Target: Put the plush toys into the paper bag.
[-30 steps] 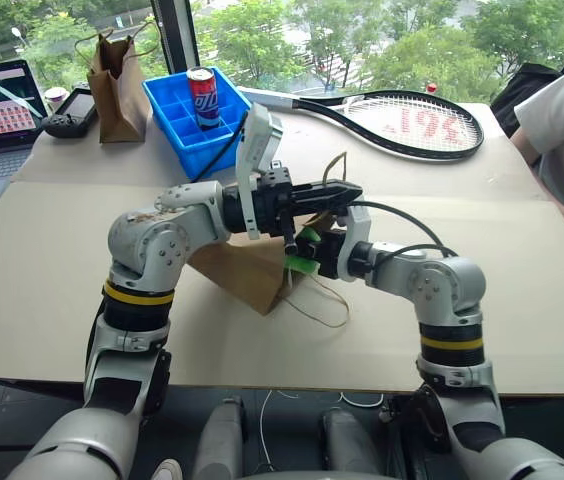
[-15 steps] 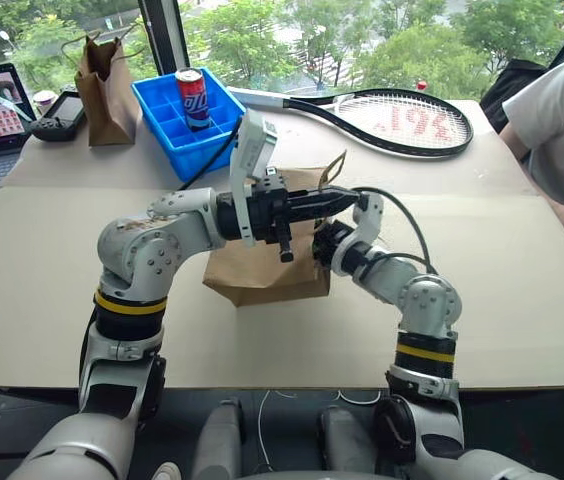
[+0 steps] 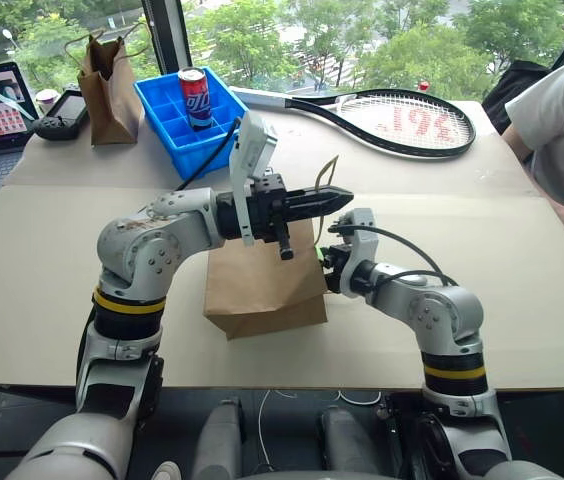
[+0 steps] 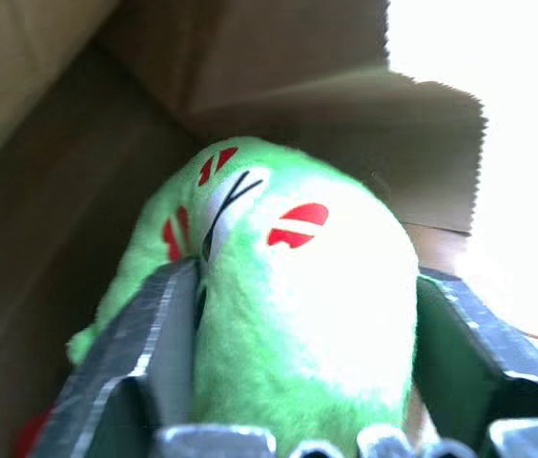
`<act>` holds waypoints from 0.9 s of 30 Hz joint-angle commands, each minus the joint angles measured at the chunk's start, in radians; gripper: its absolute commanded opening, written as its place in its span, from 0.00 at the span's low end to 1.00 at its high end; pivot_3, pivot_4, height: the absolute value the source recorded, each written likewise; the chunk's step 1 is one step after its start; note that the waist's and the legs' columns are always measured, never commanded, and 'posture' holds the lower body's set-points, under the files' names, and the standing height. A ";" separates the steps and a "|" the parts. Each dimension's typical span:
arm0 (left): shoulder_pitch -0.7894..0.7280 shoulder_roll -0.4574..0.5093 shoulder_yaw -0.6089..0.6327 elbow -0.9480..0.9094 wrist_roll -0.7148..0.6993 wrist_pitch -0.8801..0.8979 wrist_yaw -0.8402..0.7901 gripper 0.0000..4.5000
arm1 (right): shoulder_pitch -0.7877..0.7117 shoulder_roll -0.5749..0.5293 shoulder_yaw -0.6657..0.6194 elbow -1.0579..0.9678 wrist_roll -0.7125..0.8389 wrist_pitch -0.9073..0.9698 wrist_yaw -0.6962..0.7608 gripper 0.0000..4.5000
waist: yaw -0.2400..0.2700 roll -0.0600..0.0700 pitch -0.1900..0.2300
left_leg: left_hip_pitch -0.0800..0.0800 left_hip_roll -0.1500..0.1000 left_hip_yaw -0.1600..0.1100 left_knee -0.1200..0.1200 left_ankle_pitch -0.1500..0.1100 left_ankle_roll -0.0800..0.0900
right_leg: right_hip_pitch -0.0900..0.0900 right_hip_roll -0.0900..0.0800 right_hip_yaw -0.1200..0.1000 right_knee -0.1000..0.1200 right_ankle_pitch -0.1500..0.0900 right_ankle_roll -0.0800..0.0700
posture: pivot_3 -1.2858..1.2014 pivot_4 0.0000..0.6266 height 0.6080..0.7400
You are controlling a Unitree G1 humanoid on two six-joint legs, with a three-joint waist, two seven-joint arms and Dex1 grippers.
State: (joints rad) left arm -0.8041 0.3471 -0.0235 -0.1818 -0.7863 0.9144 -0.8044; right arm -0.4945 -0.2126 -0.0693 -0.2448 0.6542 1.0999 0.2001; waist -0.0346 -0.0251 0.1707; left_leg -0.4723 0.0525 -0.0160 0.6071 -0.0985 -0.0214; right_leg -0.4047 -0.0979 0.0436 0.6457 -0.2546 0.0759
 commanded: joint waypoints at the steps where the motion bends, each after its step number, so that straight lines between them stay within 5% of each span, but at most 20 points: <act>1: -0.011 0.005 0.004 -0.017 -0.004 -0.025 -0.016 0.00 | -0.015 -0.044 -0.120 -0.074 0.085 0.059 0.015 0.89 | 0.002 0.000 0.000 | 0.000 0.000 0.000 0.000 0.000 0.000 | 0.000 0.000 0.000 0.000 0.000 0.000 | 0.52 0.24 0.93; 12: -0.018 0.040 0.024 -0.007 -0.002 -0.028 -0.033 0.00 | 0.149 -0.196 -0.507 -0.085 0.277 0.263 -0.009 0.89 | 0.023 0.000 0.000 | -0.001 0.000 0.000 0.000 0.000 0.000 | 0.001 0.000 0.000 -0.003 0.000 0.000 | 0.52 0.24 0.93; 27: -0.025 0.052 0.021 0.001 0.001 -0.039 -0.039 0.00 | 0.205 0.071 -0.485 -0.005 0.322 0.241 -0.127 0.89 | 0.006 0.000 0.000 | 0.001 0.000 -0.003 0.000 0.000 0.000 | 0.001 0.003 0.002 -0.002 0.000 -0.002 | 0.52 0.24 0.93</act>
State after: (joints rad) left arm -0.8054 0.3963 -0.0163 -0.1668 -0.7820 0.8947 -0.8399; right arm -0.2821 -0.1655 -0.5876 -0.2692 0.9594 1.3485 0.0832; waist -0.0285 -0.0248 0.1707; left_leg -0.4716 0.0528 -0.0195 0.6072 -0.0986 -0.0212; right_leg -0.4037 -0.0947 0.0451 0.6433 -0.2541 0.0739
